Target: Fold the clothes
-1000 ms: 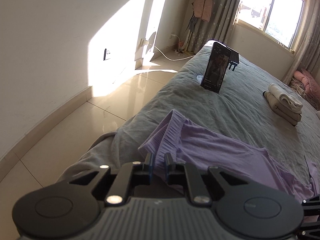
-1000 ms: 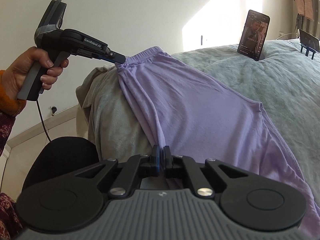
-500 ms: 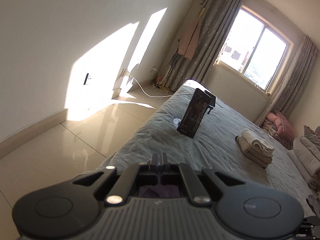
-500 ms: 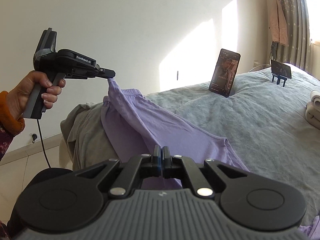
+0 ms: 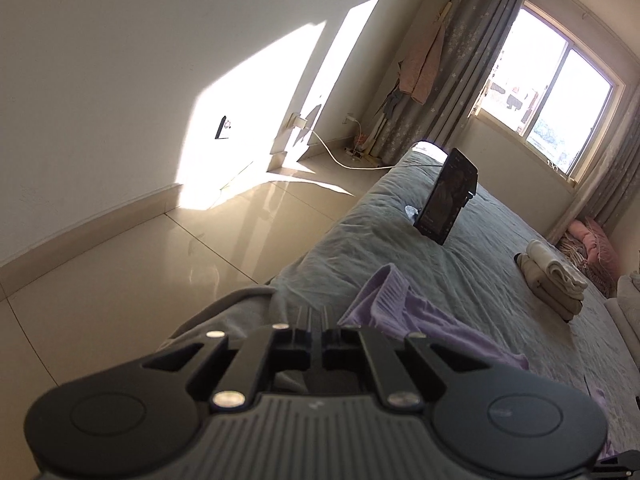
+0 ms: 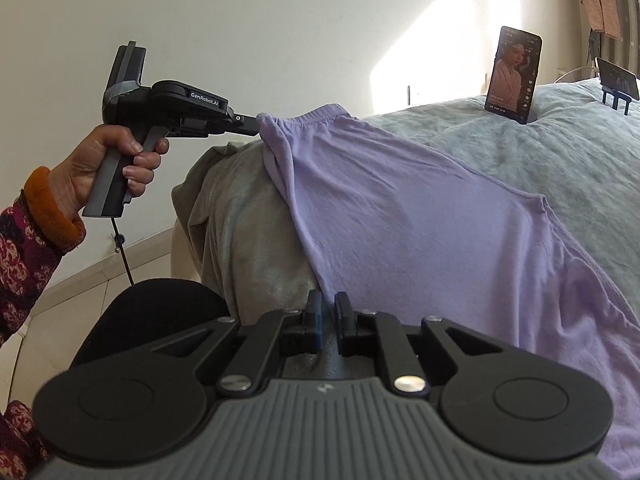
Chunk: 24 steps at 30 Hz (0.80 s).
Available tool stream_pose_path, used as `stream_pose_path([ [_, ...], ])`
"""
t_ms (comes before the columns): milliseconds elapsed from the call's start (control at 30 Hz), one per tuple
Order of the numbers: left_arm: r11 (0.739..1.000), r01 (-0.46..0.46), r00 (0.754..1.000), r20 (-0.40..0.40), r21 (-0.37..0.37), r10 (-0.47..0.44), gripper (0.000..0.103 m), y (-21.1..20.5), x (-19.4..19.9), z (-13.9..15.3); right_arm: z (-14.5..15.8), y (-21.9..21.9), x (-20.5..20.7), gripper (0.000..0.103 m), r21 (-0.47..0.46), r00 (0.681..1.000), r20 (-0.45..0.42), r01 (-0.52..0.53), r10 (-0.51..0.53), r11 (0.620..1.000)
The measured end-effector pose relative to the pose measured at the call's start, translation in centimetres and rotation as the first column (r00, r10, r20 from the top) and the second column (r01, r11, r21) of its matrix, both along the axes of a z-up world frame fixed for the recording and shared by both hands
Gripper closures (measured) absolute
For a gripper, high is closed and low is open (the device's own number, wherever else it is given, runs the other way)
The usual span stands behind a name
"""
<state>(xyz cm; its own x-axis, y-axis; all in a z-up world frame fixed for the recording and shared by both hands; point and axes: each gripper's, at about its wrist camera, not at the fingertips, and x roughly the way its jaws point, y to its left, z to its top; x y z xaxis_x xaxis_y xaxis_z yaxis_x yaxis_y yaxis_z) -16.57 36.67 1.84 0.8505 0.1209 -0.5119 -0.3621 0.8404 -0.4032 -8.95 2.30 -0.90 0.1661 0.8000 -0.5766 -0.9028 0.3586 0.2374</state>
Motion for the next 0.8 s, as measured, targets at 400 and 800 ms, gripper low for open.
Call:
stream_pose_path([
  [400,0.998,0.052,0.999,0.01,-0.047,-0.051,0.077,-2.5,0.5,2.5,0.2,3.0,4.0,0.09,0.125,0.989,-0.132,0.076,-0.059,0.989],
  [800,0.996,0.022,0.996,-0.089,-0.081,-0.03,0.078,-3.0,1.0,1.4,-0.7,10.4,3.5,0.09,0.181,0.975,-0.201,-0.056,0.092,0.982],
])
